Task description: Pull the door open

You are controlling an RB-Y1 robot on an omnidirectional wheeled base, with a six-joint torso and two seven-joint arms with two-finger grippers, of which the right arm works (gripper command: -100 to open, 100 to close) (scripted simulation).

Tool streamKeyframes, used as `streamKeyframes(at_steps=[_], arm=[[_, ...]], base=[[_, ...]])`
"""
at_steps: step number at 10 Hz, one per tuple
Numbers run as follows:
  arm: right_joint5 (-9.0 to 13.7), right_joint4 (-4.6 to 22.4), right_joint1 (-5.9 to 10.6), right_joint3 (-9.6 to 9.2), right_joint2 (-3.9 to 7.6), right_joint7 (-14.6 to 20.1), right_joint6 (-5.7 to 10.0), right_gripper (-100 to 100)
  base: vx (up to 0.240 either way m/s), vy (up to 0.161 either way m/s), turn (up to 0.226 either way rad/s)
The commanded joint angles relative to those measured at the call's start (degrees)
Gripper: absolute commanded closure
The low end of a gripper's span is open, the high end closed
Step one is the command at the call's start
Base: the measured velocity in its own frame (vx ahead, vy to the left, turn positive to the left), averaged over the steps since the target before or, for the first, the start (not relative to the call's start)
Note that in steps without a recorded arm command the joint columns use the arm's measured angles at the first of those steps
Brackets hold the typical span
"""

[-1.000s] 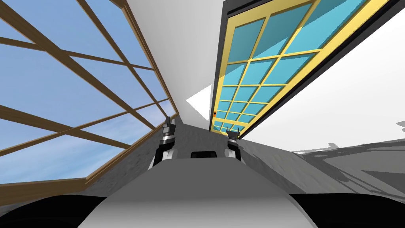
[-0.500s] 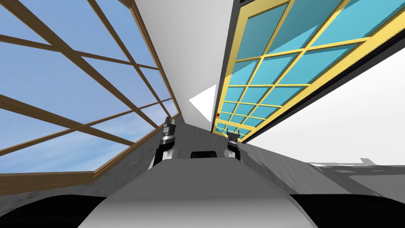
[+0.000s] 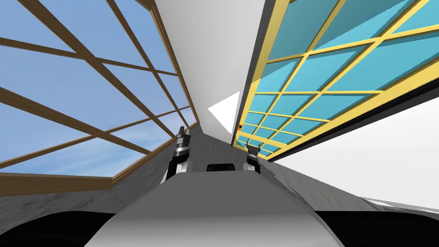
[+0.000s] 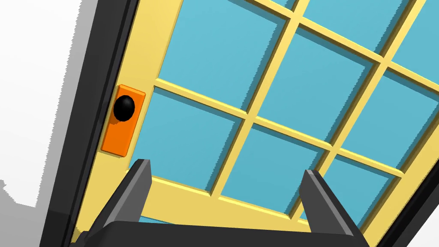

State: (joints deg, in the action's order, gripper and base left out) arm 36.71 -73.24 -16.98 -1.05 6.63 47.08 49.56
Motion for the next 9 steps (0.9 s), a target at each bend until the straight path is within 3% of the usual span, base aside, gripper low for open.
streamKeyframes(at_steps=[1, 9], arm=[[1.29, 1.83, 0.4, -0.03, -0.2, 1.74, 0.52, -100], [7.77, 10.72, 2.14, -0.03, -0.91, 10.25, 2.88, -100]], base=[[0.085, -0.014, 0.183], [0.098, -0.034, 0.179]])
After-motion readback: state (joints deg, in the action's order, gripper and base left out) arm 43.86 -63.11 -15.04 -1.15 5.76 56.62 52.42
